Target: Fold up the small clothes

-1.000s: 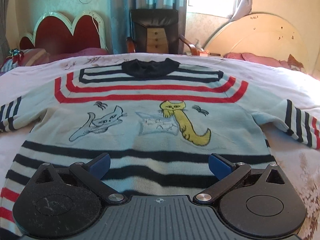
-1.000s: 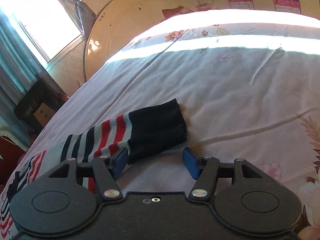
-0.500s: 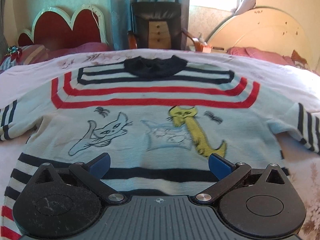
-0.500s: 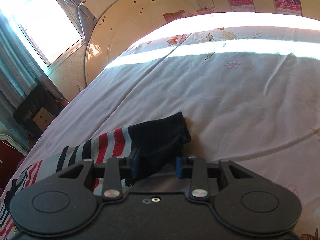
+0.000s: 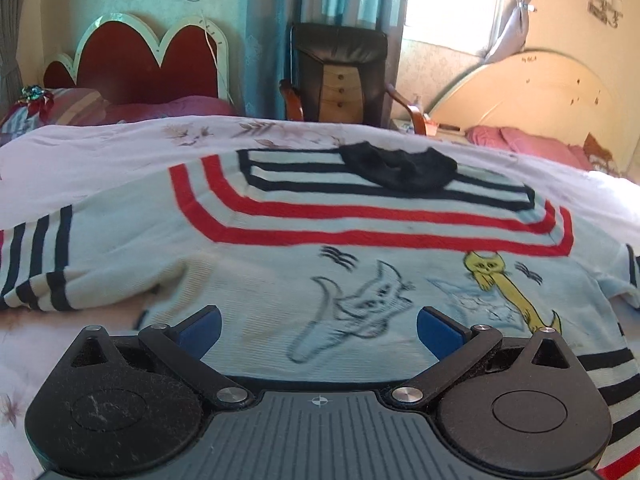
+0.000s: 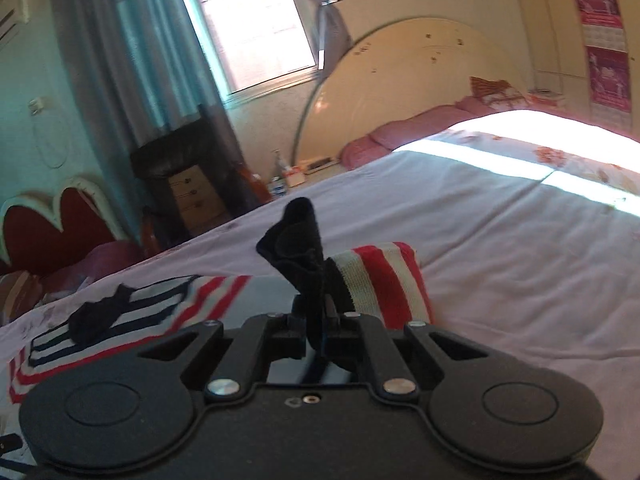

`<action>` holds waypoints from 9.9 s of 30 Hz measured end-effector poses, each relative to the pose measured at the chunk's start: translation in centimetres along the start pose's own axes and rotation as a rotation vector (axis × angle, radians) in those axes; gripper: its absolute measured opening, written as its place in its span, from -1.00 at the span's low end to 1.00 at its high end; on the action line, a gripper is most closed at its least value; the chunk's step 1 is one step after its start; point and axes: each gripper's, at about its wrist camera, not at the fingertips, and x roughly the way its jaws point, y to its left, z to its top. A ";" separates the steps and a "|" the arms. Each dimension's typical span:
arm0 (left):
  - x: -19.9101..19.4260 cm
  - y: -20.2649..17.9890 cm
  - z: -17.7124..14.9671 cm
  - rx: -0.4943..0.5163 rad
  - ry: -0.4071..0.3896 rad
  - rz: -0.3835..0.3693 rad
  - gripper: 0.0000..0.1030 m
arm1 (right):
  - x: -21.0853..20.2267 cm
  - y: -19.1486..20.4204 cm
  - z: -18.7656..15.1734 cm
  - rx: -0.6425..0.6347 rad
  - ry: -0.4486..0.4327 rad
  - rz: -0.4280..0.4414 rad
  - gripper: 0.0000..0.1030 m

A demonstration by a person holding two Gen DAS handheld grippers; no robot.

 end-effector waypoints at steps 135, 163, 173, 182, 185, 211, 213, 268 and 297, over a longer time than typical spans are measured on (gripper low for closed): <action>8.7 -8.5 2.0 0.224 -0.015 -0.102 0.45 | 6.9 7.5 -3.3 -0.277 0.230 0.213 -0.43; -1.5 36.3 -9.9 -1.008 -0.284 0.118 -0.47 | 5.2 21.2 -4.9 -0.192 0.239 0.249 -0.37; -0.9 30.1 -2.7 -0.577 -0.341 0.046 -0.92 | 4.8 20.5 -5.0 -0.110 0.240 0.237 -0.35; 2.8 7.7 5.7 -0.071 -0.245 -0.202 -0.92 | 3.9 16.0 -3.6 -0.044 0.221 0.249 -0.35; 3.9 1.1 6.6 -0.012 -0.202 -0.256 -0.92 | 3.5 14.2 -2.9 -0.025 0.219 0.256 -0.35; -3.2 6.7 -2.1 0.112 -0.085 0.101 0.22 | 6.9 13.0 -3.7 -0.008 0.357 0.255 0.10; -1.7 7.9 -1.6 0.114 -0.082 0.088 0.22 | 7.6 12.6 -4.2 0.032 0.380 0.254 0.07; 3.7 6.8 2.5 0.115 -0.048 -0.166 0.22 | 8.3 15.6 -3.3 -0.306 0.283 0.195 -0.68; 9.8 5.5 10.4 0.111 -0.123 -0.142 0.34 | 13.6 17.2 -1.2 -0.352 0.234 0.206 -0.56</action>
